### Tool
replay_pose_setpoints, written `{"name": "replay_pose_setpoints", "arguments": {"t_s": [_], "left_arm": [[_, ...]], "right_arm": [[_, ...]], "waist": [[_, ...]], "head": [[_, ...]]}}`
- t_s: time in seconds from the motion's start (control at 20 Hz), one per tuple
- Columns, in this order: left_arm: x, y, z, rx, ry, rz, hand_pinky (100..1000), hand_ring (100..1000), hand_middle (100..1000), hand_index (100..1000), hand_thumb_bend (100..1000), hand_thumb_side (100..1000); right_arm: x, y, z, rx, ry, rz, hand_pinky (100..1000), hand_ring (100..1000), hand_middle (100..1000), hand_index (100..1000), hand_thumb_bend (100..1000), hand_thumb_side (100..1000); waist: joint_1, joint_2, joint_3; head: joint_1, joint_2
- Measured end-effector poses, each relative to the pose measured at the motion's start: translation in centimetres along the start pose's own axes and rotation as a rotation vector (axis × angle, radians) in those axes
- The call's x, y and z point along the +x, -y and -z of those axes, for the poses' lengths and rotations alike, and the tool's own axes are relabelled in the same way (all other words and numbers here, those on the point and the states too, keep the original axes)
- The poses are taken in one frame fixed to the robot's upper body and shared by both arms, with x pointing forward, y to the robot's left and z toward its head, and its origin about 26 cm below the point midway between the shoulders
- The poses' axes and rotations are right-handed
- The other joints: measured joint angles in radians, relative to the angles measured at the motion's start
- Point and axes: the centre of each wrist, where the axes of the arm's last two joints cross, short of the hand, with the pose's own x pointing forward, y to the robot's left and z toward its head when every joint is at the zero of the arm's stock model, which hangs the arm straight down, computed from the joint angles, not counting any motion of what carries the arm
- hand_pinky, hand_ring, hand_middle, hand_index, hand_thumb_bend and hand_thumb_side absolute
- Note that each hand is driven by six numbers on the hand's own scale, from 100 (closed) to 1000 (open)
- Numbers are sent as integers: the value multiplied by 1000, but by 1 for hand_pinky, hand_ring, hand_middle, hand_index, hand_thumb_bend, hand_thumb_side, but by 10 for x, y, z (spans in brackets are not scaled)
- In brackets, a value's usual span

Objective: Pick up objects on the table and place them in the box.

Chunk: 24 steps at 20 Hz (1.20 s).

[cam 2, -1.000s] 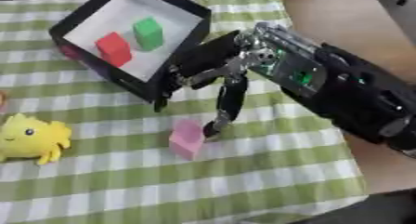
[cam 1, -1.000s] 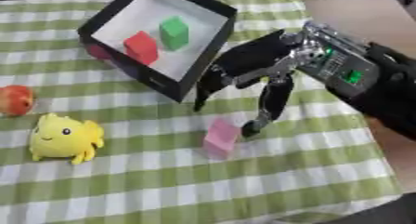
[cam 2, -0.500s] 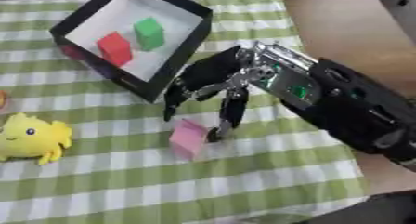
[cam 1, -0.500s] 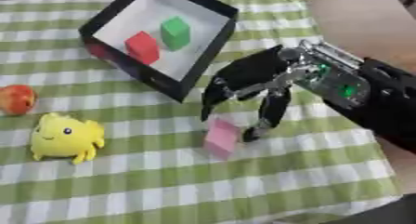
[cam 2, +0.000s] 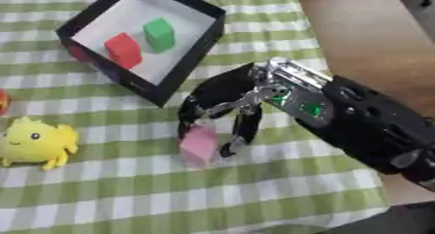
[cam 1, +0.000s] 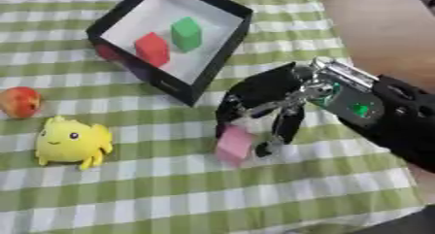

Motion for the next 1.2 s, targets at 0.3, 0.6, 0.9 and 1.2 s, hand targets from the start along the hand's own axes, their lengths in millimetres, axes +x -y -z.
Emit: {"name": "replay_pose_setpoints", "arguments": {"t_s": [0.3, 0.6, 0.9, 1.2], "left_arm": [[0, 0, 0, -1, 0, 0, 911, 637, 748, 839, 257, 717], [0, 1, 0, -4, -3, 0, 911, 637, 748, 839, 261, 715], [-1, 2, -1, -1, -6, -6, 911, 638, 748, 839, 262, 715], [-1, 2, -1, -1, -6, -6, 910, 638, 748, 839, 262, 714]], "right_arm": [[3, -6, 1, -3, -1, 14, 824, 732, 685, 814, 469, 100], [5, -8, 5, -1, 0, 25, 810, 716, 675, 809, 473, 100], [6, -10, 8, -5, -6, 40, 780, 688, 649, 784, 434, 100], [6, -9, 9, -8, -14, 20, 757, 658, 621, 753, 389, 100]], "waist": [[0, 0, -1], [0, 0, -3], [0, 0, -3], [0, 0, -3]], "head": [[0, 0], [0, 0], [-1, 0], [-2, 0]]}}
